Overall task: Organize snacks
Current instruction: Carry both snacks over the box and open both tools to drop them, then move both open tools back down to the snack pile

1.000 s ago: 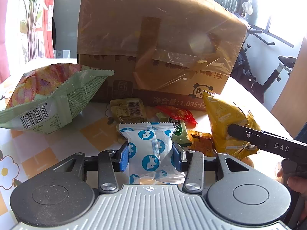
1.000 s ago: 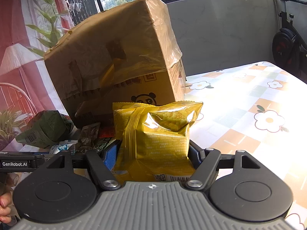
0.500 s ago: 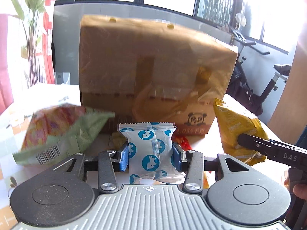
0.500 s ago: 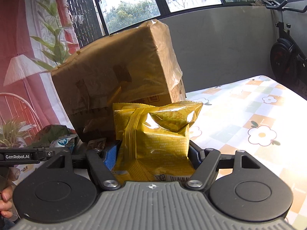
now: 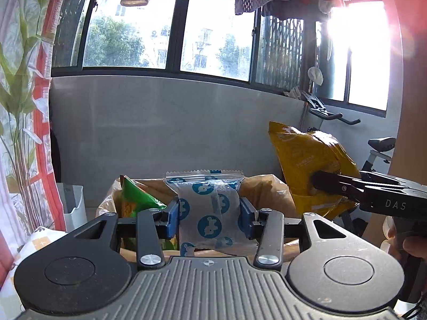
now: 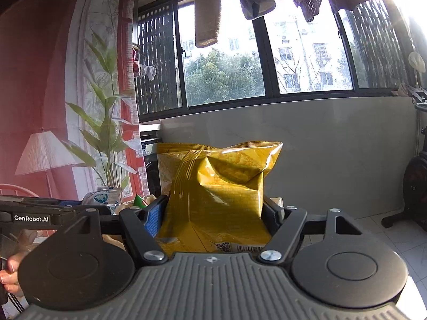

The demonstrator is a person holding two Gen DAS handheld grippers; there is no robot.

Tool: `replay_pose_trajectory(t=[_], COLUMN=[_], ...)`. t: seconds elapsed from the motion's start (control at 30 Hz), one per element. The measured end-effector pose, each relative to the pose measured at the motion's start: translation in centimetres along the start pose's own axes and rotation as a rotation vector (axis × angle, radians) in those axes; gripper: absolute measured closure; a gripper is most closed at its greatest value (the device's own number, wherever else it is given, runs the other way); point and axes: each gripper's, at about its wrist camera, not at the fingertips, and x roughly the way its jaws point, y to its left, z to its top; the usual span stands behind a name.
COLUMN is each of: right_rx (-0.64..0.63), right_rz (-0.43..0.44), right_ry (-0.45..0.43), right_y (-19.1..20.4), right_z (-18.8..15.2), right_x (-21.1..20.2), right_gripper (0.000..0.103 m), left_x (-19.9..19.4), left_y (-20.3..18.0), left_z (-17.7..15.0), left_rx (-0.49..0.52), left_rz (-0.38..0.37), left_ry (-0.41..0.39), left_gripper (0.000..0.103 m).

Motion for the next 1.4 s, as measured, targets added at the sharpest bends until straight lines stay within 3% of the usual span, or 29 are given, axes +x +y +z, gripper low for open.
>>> replay_pose_trajectory(t=[0.23, 0.37, 0.47, 0.53, 0.7, 0.97, 1.13, 1.27, 1.4], right_rx=[-0.010, 0.030, 0.047, 0.058, 0.072, 0.109, 0.133, 0.119, 0.130], right_rz=[-0.033, -0.044, -0.040, -0.038, -0.035, 0.020, 0.045, 0.001, 0.006], right_ry=[0.153, 0.226, 0.249, 0.241, 0.218, 0.178, 0.144, 0.166, 0.250], right_y=[0.1, -0.5, -0.9, -1.0, -1.0, -0.4, 0.3, 1.4, 2.1], right_z=[0.1, -0.6, -0.4, -0.1, 0.5, 0.0, -2.2, -5.2, -8.9], right_x=[8.6, 10.6, 11.1, 10.7, 8.6, 3.8, -0.1, -2.4, -3.0], right_gripper=[0.029, 0.026, 0.025, 0.019, 0.019, 0.019, 0.019, 0.019, 0.019], left_x=[5.9, 6.3, 6.3, 6.4, 4.9, -2.6, -7.5, -9.7, -10.8], left_y=[1.4, 1.7, 1.9, 2.2, 2.9, 6.4, 9.7, 11.1, 12.4], left_z=[1.4, 1.7, 1.8, 1.9, 2.6, 3.1, -0.1, -4.0, -7.0], left_rx=[0.001, -0.014, -0.014, -0.020, -0.017, -0.009, -0.058, -0.115, -0.225], left_rz=[0.043, 0.038, 0.041, 0.038, 0.042, 0.034, 0.024, 0.110, 0.178], left_ry=[0.103, 0.108, 0.110, 0.123, 0.117, 0.081, 0.094, 0.132, 0.143], left_gripper=[0.054, 0.035, 0.032, 0.032, 0.032, 0.030, 0.030, 0.030, 0.030])
